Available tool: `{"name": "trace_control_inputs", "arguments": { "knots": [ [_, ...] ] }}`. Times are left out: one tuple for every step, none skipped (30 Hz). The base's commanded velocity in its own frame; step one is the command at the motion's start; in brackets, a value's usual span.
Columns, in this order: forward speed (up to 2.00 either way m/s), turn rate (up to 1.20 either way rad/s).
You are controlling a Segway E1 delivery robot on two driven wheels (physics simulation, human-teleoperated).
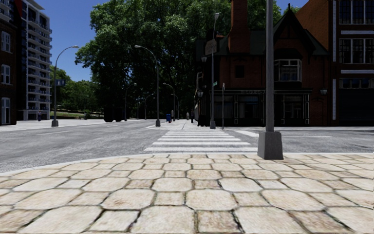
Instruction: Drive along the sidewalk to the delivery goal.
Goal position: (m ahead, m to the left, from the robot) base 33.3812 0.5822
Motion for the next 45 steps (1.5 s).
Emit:
{"name": "trace_control_inputs", "arguments": {
  "knots": [
    [2.00, 0.00],
    [2.00, 0.00],
    [2.00, 0.00],
    [2.00, 0.00],
    [2.00, 0.00],
    [2.00, 0.00],
    [2.00, 0.00],
    [2.00, 0.00],
    [2.00, 0.00],
    [2.00, 0.00],
    [2.00, 0.00],
    [2.00, 0.00],
    [2.00, 0.00],
    [2.00, 0.00],
    [2.00, 0.00],
    [2.00, 0.00],
    [2.00, 0.00],
    [2.00, 0.00],
    [2.00, 0.00],
    [2.00, 0.00],
    [2.00, 0.00],
    [2.00, 0.00],
    [2.00, 0.00],
    [2.00, 0.00],
    [2.00, 0.00],
    [2.00, 0.00],
    [2.00, 0.00],
    [2.00, 0.00],
    [2.00, 0.00],
    [2.00, 0.00],
    [2.00, 0.00],
    [2.00, 0.00],
    [2.00, 0.00],
    [2.00, 0.00],
    [2.00, 0.00],
    [2.00, 0.00],
    [2.00, 0.00],
    [2.00, 0.00],
    [2.00, 0.00],
    [2.00, 0.00],
    [2.00, 0.00],
    [2.00, 0.00],
    [2.00, 0.00],
    [2.00, 0.00],
    [1.98, 0.00]
  ]
}}
